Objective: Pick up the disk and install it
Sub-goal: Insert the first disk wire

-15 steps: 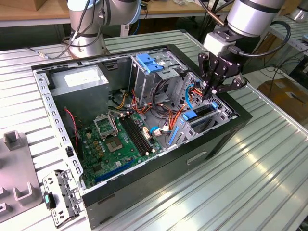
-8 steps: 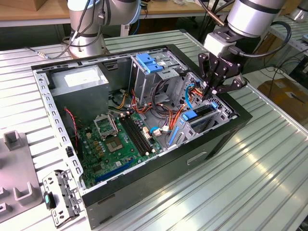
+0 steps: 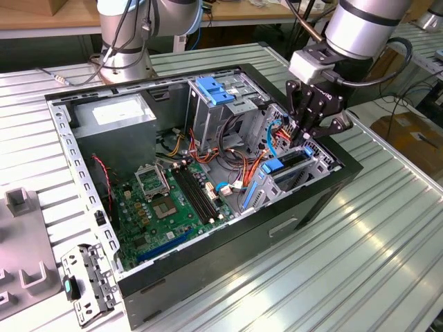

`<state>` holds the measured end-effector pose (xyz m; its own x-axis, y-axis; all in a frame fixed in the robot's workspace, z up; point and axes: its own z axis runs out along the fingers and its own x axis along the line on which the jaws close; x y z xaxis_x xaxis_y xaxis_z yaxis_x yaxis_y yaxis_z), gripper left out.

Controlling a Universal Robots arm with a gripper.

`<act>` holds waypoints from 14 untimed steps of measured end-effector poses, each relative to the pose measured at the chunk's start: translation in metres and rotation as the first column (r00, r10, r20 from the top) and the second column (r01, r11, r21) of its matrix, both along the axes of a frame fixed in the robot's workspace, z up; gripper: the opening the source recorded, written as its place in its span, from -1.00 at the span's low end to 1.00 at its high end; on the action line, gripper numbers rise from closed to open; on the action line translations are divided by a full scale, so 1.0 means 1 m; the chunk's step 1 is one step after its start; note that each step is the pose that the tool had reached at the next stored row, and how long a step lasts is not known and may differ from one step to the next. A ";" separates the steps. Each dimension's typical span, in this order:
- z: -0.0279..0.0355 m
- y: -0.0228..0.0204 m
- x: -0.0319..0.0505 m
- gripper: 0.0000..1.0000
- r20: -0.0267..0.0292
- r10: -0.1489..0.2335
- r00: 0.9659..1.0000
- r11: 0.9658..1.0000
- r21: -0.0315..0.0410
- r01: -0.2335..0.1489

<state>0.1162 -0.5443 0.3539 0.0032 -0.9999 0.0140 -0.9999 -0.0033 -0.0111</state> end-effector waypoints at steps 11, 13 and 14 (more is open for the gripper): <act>-0.0036 -0.0088 -0.0043 -0.66 0.016 -0.015 1.000 1.000 0.000 0.015; -0.0041 -0.0088 -0.0043 -0.66 0.016 -0.027 1.000 1.000 0.000 0.027; -0.0042 -0.0088 -0.0043 -0.66 0.016 -0.031 0.999 1.000 0.000 0.031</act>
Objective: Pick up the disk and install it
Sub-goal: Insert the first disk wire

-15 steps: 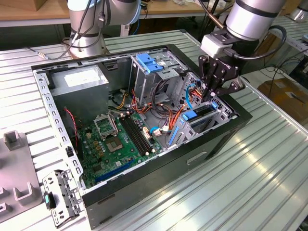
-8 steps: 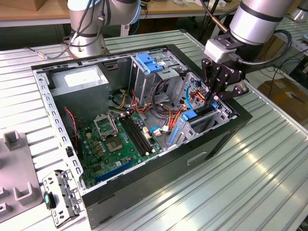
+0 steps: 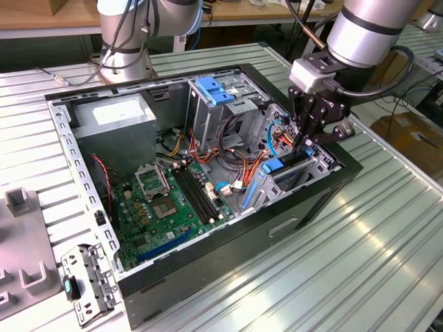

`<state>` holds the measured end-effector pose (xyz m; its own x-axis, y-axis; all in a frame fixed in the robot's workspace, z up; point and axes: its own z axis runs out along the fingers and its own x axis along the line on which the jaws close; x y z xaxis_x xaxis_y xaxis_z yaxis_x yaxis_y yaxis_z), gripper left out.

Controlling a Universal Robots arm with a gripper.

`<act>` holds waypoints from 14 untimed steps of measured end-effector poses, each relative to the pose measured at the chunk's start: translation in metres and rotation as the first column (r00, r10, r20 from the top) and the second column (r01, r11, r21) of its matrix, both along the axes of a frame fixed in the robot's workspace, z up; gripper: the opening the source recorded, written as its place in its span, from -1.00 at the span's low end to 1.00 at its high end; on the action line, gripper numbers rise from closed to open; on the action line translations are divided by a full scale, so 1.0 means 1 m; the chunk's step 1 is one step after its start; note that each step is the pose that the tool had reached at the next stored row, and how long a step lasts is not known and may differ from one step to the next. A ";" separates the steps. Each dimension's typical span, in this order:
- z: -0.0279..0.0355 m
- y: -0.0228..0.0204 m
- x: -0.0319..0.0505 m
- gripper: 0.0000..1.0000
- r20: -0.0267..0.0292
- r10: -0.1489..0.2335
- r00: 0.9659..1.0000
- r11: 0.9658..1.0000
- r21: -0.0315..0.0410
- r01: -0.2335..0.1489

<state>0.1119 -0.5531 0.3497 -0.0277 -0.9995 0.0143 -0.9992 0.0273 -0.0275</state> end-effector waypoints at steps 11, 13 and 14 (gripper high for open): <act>-0.0075 0.0000 -0.0001 -0.66 0.000 0.000 1.000 1.000 0.000 0.000; -0.0099 0.0000 -0.0001 -0.66 0.000 0.000 1.000 1.000 0.000 0.000; -0.0106 0.0000 -0.0001 -0.66 0.000 0.000 1.000 1.000 0.000 0.000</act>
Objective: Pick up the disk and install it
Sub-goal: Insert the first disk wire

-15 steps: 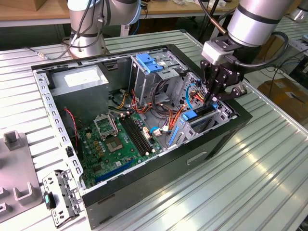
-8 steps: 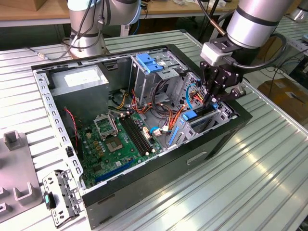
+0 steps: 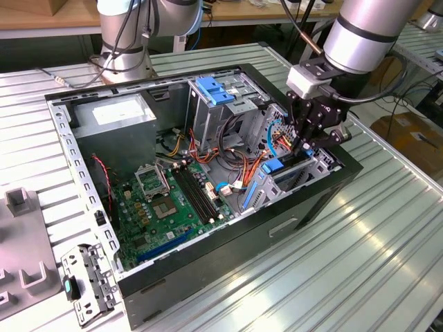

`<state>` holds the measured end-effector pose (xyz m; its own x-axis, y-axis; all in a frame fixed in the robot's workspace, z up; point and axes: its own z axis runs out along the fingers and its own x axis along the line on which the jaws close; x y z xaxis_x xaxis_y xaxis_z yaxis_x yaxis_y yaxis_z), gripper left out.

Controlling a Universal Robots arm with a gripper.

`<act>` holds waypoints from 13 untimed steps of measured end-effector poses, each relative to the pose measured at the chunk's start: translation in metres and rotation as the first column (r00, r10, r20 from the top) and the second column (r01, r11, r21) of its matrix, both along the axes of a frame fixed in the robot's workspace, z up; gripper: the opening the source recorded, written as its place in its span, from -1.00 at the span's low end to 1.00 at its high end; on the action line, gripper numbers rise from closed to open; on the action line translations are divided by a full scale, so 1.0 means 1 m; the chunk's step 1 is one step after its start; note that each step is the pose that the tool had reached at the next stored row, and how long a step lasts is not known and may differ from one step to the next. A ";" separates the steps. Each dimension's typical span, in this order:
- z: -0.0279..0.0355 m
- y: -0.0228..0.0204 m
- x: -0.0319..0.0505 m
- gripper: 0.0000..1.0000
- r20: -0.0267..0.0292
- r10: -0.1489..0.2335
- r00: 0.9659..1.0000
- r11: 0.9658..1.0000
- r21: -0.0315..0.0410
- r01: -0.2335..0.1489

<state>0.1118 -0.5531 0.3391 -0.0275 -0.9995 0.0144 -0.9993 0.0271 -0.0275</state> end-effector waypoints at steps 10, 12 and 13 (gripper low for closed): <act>-0.0008 0.0000 0.0000 -0.64 0.000 0.000 1.000 1.000 0.001 0.000; 0.0018 0.0000 0.0000 -0.51 0.000 0.000 1.000 1.000 0.001 0.000; 0.0051 0.0000 0.0000 -0.51 0.000 0.000 1.000 1.000 0.001 0.000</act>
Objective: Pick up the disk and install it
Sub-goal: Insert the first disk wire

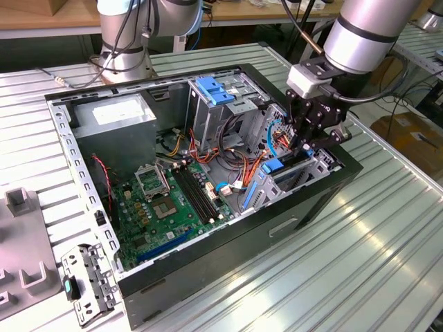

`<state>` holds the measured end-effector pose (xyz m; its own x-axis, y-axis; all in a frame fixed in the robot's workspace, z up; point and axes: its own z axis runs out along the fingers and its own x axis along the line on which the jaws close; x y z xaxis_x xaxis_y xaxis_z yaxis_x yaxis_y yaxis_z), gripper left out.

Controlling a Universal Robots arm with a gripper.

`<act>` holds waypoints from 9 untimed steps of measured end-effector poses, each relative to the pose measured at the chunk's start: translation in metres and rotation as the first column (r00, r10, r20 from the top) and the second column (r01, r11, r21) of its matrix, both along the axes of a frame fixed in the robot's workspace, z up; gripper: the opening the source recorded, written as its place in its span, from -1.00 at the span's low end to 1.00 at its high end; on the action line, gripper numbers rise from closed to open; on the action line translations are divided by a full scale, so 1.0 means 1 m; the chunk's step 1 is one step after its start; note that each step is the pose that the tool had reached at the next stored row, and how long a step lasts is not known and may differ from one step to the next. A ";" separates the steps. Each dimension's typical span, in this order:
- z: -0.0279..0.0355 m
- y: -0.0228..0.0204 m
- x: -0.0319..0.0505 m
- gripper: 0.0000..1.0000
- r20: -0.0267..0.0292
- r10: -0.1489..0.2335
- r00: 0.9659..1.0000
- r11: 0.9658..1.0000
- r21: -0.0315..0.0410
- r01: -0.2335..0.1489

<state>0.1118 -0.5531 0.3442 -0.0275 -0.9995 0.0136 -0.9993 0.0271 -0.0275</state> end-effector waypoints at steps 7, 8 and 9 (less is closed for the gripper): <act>0.0153 0.0000 0.0000 -0.55 0.002 0.000 1.000 1.000 0.000 0.000; 0.0153 0.0000 0.0000 -0.68 0.002 0.000 1.000 1.000 0.000 0.000; 0.0153 0.0000 0.0000 -0.79 0.002 0.000 1.000 1.000 0.000 0.000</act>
<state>0.1118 -0.5531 0.3595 -0.0275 -0.9995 0.0136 -0.9992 0.0271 -0.0293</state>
